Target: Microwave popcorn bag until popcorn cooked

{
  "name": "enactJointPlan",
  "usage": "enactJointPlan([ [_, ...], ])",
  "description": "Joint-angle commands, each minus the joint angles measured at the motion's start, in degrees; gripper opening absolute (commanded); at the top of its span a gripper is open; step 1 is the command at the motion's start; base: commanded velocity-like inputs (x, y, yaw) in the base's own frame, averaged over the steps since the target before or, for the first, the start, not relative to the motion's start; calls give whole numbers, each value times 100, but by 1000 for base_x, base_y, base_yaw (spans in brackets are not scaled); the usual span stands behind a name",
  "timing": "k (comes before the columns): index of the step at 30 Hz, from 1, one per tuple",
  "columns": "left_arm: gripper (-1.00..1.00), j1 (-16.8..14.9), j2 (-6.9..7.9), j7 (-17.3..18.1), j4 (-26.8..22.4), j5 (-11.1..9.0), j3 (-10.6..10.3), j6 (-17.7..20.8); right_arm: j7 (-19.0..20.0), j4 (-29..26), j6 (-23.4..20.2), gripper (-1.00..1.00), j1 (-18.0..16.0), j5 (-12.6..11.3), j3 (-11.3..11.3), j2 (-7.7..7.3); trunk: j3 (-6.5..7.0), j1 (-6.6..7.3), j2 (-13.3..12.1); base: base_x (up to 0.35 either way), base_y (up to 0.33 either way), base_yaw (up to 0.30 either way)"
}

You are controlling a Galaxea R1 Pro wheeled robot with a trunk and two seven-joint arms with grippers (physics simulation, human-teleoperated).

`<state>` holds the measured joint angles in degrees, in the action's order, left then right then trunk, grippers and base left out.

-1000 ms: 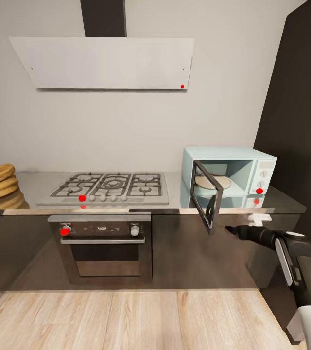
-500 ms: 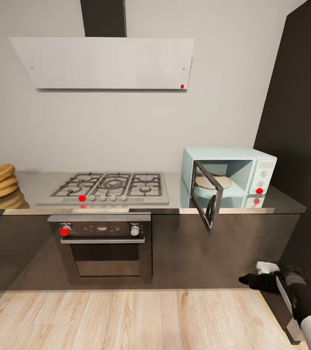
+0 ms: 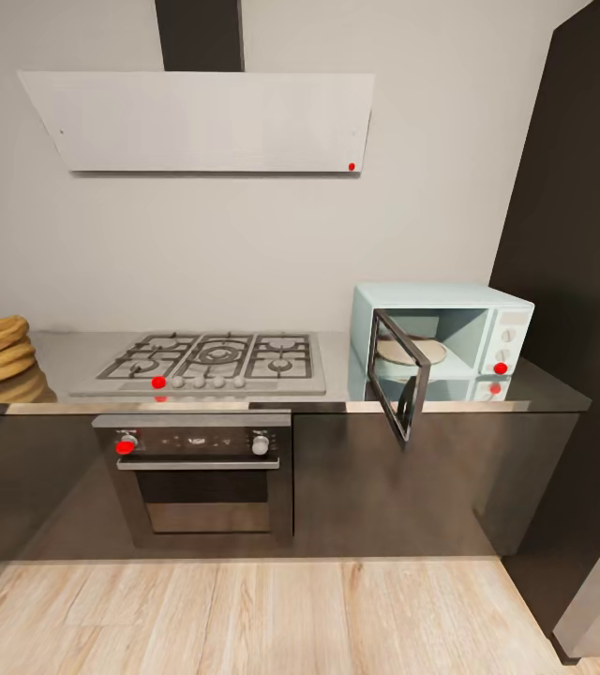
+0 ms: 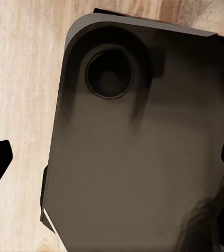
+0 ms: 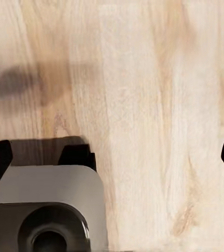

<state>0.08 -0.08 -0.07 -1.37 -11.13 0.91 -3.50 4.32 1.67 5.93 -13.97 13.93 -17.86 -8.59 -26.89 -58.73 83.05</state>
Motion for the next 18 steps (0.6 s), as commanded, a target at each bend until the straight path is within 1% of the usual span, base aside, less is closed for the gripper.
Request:
enactJointPlan([
  [1,100,1,-1,-1,-4,-29,5,-9,-130,17,135,100,75,-64,-50,58,-4,0,3,0,0,0],
  [4,100,1,10,-1,-4,-29,5,-9,-264,17,223,100,148,-160,-46,112,-4,0,3,0,0,0],
  [7,100,1,23,-1,-4,-29,-2,-3,-288,17,213,100,157,-166,-42,114,-4,0,3,0,0,0],
  [10,100,1,25,-1,-4,-29,-3,-2,-411,17,140,100,157,-192,-42,123,-4,0,3,0,0,30],
  [13,100,1,25,-1,-4,-30,-3,-2,-448,17,133,100,157,-185,-42,151,-4,0,3,0,0,199],
  [18,100,1,26,-1,-4,-35,-3,-2,-462,17,135,100,157,-181,-42,164,-4,0,3,0,0,264],
])
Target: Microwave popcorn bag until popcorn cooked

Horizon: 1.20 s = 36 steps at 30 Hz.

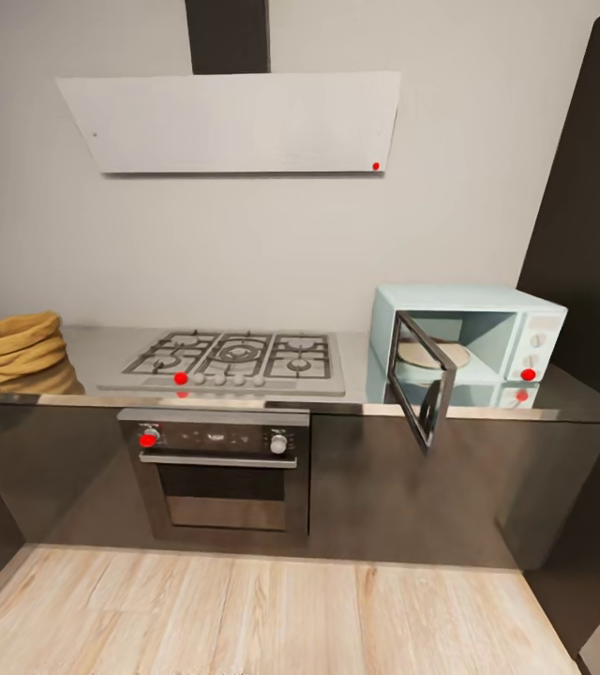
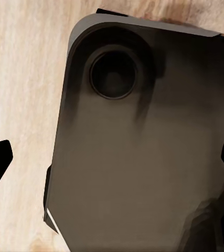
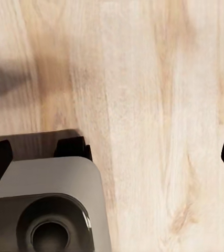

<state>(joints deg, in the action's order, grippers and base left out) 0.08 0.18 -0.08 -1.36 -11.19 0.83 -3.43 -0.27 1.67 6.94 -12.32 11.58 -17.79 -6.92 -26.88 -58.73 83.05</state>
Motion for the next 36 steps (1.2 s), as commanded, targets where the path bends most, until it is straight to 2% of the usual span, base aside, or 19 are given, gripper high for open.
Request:
enactJointPlan([
  [1,100,1,-1,-1,-5,-31,9,-9,-5,18,34,100,-7,54,-49,-3,-4,0,3,0,0,272],
  [9,100,1,-1,-1,-4,-33,12,-9,-8,24,27,100,16,62,-47,70,17,0,3,0,0,272],
  [17,100,1,-27,-1,-5,-33,23,-9,-5,26,26,100,19,72,-40,77,41,0,3,0,60,272],
  [29,100,1,-12,2,-5,-33,16,-9,-1,26,26,100,19,72,-40,77,75,0,3,0,239,271],
  [36,100,1,-9,8,-5,-33,6,-9,-11,20,26,100,19,64,-45,35,78,0,3,0,325,52],
])
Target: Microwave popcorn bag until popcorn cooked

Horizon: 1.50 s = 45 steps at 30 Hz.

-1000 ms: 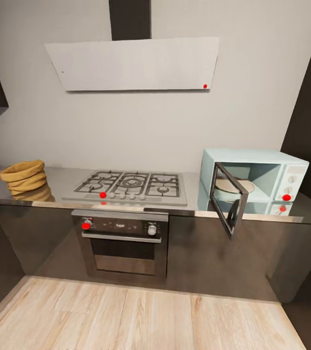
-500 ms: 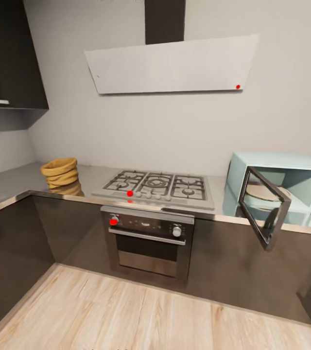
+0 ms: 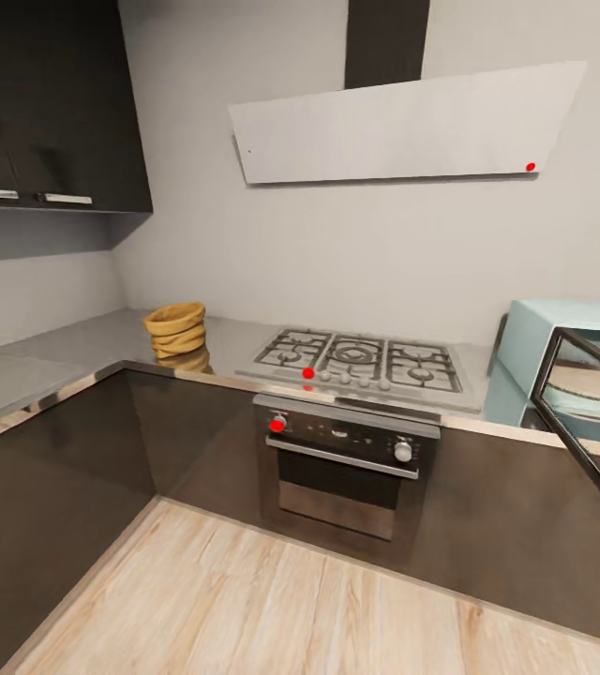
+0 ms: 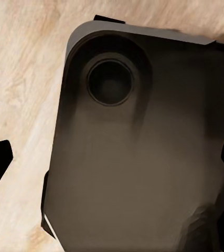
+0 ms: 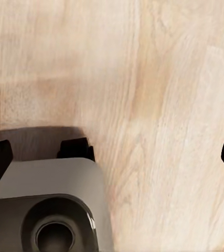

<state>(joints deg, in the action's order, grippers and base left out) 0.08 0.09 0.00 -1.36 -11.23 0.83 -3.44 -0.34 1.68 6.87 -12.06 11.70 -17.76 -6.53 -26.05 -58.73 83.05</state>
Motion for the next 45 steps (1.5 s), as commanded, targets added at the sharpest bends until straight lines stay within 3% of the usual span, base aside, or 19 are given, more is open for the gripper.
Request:
enactJointPlan([
  [1,100,1,-1,0,-5,-28,3,-8,-9,17,34,100,-7,53,-46,-18,-5,0,3,0,327,1],
  [4,100,1,1,7,-5,-28,4,-8,-5,9,66,100,-7,67,-33,65,-5,0,3,0,328,0],
  [7,100,1,0,15,-5,-28,3,-8,-2,8,89,100,-7,83,-36,298,-5,0,3,0,329,0],
  [9,100,1,3,17,-5,-28,-2,-8,-1,7,86,100,-7,65,-37,368,-5,0,3,44,331,0],
  [45,100,1,8,0,4,-28,-4,1,-1,7,95,100,-7,78,-30,381,-5,0,3,243,263,0],
])
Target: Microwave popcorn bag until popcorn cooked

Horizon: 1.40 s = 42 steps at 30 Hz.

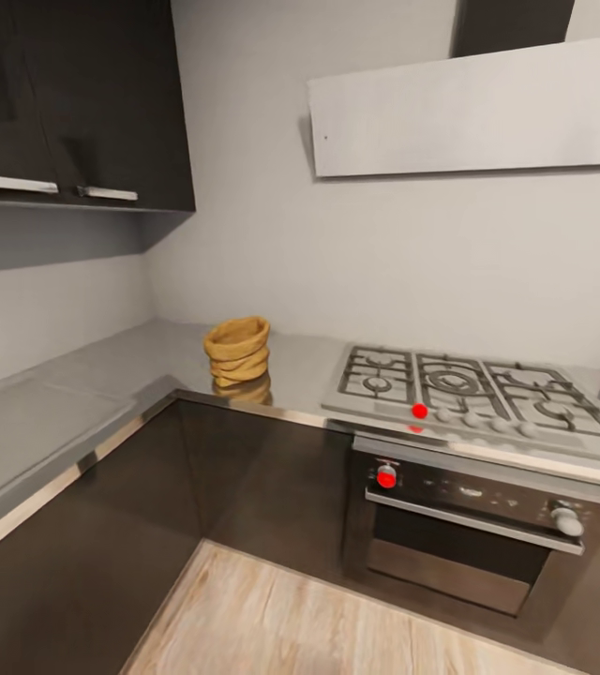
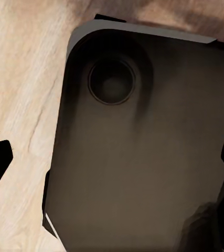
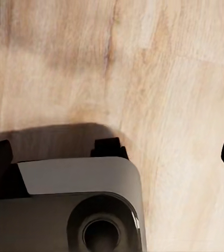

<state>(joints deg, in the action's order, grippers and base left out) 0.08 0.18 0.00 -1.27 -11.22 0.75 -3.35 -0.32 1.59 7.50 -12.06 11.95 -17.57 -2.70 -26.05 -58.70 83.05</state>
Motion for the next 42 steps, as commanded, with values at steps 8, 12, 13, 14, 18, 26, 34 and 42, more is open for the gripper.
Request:
enactJointPlan([
  [8,100,1,-1,0,-5,-29,4,-8,-4,17,32,100,-7,53,-50,-3,-5,-3,3,282,231,0],
  [12,100,1,-2,0,-6,-29,8,-12,-4,17,32,100,-7,53,-52,-3,-5,-3,3,282,195,0],
  [13,100,1,-5,0,-7,-29,10,-14,-4,17,32,100,-7,53,-53,-3,-5,-3,3,270,85,0],
  [14,100,1,-7,0,-6,-29,11,-15,-3,17,32,100,-7,53,-52,-3,-5,-3,3,217,43,0],
  [18,100,1,-7,0,-10,-29,13,-17,-3,17,32,100,-7,53,-49,-3,-5,-3,3,79,14,0],
  [26,100,1,-9,0,-8,-29,21,-17,48,15,5,100,-7,59,-41,-8,-5,-3,3,4,1,0],
  [34,100,1,-9,0,-13,-29,22,-17,49,17,-10,100,-7,44,-36,-3,-5,-3,3,0,0,149],
  [42,100,1,-14,0,-14,-29,23,-17,32,17,-20,100,-7,36,-36,-3,-5,-3,3,13,10,232],
])
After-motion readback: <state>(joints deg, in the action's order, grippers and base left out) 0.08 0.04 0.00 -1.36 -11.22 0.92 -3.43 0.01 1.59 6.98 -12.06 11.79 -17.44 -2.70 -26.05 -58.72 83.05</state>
